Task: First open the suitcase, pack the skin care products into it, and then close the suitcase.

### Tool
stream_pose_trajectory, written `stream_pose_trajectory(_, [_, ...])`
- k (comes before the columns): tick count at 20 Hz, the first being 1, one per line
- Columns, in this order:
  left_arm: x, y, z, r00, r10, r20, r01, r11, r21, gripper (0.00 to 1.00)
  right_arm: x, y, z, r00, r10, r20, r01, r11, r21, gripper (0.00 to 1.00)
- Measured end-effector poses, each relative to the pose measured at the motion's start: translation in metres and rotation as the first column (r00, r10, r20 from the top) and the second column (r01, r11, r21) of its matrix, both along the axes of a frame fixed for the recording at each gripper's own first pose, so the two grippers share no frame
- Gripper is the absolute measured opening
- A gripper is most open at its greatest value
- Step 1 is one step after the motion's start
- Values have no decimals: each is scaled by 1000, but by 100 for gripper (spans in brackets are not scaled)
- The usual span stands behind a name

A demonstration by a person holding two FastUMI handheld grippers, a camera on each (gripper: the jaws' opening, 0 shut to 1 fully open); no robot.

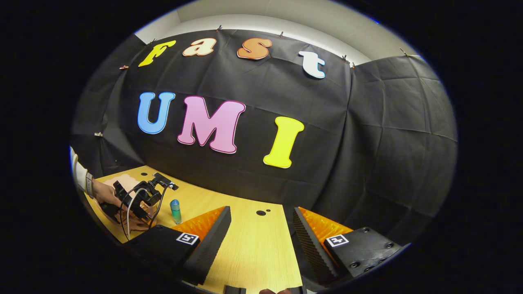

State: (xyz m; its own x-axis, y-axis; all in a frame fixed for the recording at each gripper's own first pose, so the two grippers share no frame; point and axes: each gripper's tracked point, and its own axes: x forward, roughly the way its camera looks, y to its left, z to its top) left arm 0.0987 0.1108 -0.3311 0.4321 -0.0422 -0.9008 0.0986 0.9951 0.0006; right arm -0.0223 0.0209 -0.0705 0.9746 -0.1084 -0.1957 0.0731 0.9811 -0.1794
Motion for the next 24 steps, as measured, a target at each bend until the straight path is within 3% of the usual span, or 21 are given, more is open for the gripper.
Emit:
stream_pose_trajectory(3, [-8,-1,22,1000,-22,-17,21,999,-39,14,0,7,3,1000,7,6,-7,1000,-16,96])
stream_pose_trajectory(6, [-22,-2,56,993,-114,-12,113,992,-50,10,3,16,6,1000,12,11,-12,1000,-10,96])
stream_pose_trajectory(10, [-35,14,134,993,-105,60,113,982,-151,12,8,37,11,999,45,25,-45,999,-7,96])
stream_pose_trajectory(12, [-43,64,200,990,-41,138,70,976,-208,12,14,59,15,996,81,41,-81,997,-3,96])
stream_pose_trajectory(17, [-47,178,267,960,126,248,-46,951,-304,12,29,104,24,988,138,63,-140,990,15,96])
stream_pose_trajectory(22, [-55,322,277,920,240,310,-180,961,-211,10,41,151,20,984,175,44,-176,984,32,96])
stream_pose_trajectory(24, [-54,389,260,899,306,314,-258,948,-187,10,43,167,19,984,175,37,-177,983,53,96])
